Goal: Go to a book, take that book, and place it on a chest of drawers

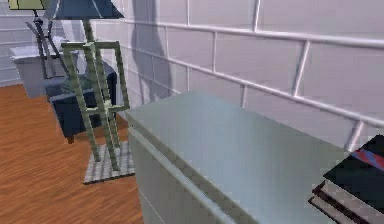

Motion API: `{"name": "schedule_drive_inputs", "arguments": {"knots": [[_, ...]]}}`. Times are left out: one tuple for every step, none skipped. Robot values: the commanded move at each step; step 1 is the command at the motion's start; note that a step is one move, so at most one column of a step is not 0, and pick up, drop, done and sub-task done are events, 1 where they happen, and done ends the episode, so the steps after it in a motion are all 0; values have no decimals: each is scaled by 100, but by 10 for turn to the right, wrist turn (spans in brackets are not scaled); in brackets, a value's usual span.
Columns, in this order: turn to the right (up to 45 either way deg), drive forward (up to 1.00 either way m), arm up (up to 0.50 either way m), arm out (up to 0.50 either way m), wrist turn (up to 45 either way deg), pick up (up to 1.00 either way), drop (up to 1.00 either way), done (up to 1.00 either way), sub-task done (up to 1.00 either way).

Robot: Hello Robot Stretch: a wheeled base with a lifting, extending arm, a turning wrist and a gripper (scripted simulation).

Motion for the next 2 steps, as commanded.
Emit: {"name": "schedule_drive_inputs", "arguments": {"knots": [[0,0,-12,0,0,0,0,0,0],[0,0,0,0,0,0,100,0,0]]}}
